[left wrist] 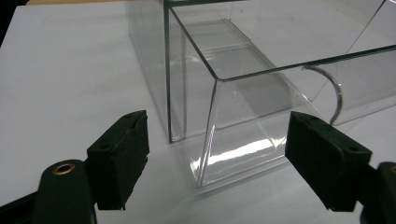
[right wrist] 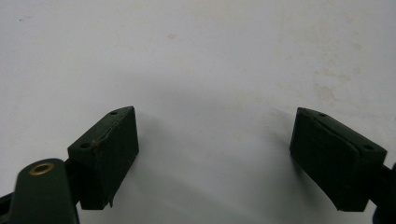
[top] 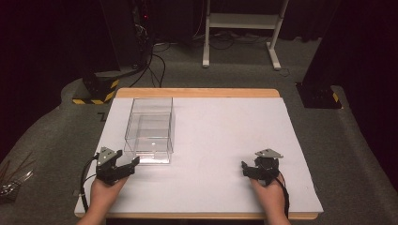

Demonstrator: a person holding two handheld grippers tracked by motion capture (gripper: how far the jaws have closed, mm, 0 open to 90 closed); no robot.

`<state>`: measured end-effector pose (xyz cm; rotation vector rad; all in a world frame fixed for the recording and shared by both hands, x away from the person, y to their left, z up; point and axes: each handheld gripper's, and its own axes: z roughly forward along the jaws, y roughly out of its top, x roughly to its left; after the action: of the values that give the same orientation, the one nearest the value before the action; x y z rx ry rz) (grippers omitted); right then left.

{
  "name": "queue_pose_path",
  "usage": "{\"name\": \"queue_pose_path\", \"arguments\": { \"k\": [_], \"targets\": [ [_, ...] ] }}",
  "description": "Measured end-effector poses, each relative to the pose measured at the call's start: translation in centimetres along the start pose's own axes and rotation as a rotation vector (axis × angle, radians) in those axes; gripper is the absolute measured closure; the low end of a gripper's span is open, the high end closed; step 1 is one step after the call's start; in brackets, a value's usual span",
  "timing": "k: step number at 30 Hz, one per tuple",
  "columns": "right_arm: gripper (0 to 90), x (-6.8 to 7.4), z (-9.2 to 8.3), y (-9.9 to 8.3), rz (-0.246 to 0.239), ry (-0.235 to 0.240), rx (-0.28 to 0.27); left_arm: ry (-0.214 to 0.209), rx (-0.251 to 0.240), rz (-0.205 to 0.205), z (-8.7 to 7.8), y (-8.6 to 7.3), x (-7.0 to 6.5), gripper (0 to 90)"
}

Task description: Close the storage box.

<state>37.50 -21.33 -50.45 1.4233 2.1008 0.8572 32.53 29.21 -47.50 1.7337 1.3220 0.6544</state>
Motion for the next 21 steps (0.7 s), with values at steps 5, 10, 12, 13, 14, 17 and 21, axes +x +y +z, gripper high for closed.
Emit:
{"name": "queue_pose_path", "arguments": {
  "k": [5,10,12,13,14,17,21],
  "targets": [
    [15.4,0.0,0.0,0.0,0.000,0.000,0.000,0.003,0.009,0.002,0.5,0.4,0.0,21.0],
    [15.4,0.0,0.0,0.0,0.000,0.000,0.000,0.018,0.008,-0.005,1.1,0.7,0.3,18.9],
    [15.4,0.0,0.0,0.0,0.000,0.000,0.000,0.019,0.005,-0.012,1.2,0.7,0.3,17.4],
    [15.3,0.0,0.0,0.0,0.000,0.000,0.000,0.026,0.005,-0.011,1.4,0.8,0.3,17.4],
    [15.3,0.0,0.0,0.0,0.000,0.000,0.000,0.030,0.002,-0.010,1.5,0.9,0.4,17.4],
    [15.4,0.0,0.0,0.0,-0.001,-0.001,0.000,0.033,-0.002,-0.023,1.9,1.0,0.5,16.9],
    [15.3,0.0,0.0,0.0,0.000,0.000,0.000,0.037,-0.012,-0.037,2.5,1.2,0.8,16.6]
  ]
}}
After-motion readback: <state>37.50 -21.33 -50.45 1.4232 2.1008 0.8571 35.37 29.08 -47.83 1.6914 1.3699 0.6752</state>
